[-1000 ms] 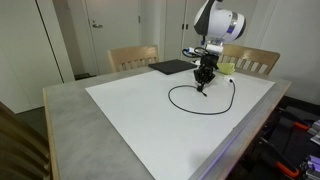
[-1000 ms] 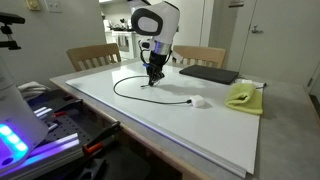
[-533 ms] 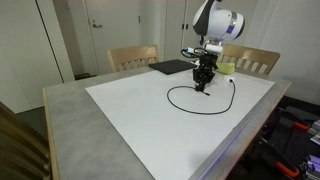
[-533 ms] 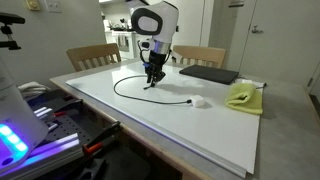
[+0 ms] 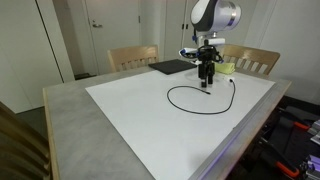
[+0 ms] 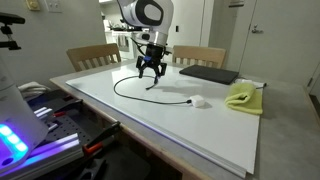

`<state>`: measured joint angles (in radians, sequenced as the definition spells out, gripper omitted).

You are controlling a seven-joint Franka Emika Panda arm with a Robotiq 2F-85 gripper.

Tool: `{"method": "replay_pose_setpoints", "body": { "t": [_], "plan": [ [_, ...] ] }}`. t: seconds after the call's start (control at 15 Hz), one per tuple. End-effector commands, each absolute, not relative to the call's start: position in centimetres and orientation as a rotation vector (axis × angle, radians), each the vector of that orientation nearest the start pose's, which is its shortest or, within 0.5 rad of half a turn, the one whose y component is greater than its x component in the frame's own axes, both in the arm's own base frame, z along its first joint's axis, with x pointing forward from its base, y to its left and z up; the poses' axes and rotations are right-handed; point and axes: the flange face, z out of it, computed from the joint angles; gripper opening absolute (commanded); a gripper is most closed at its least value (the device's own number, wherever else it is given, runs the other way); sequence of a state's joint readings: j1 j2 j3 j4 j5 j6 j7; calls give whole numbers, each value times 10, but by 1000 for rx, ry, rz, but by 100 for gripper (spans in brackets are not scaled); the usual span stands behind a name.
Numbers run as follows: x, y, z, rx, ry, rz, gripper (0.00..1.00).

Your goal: Put the charging cable in circular form.

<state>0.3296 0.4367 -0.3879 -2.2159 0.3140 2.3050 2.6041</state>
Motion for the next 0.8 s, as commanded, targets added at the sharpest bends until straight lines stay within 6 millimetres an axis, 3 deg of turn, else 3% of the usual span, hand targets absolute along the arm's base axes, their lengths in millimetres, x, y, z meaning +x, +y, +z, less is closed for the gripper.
{"method": "replay_pose_setpoints", "body": {
  "t": [0.0,0.27,0.53,0.6,0.73],
  "plan": [
    [523,-37,192,-544,3416,109,100],
    [528,-61,207,-553,3402,-10,100],
    [525,-83,211,-1014,3352,-87,100],
    [528,-75,203,-856,3379,-111,100],
    [527,-83,204,-941,3363,-107,100]
  ]
}}
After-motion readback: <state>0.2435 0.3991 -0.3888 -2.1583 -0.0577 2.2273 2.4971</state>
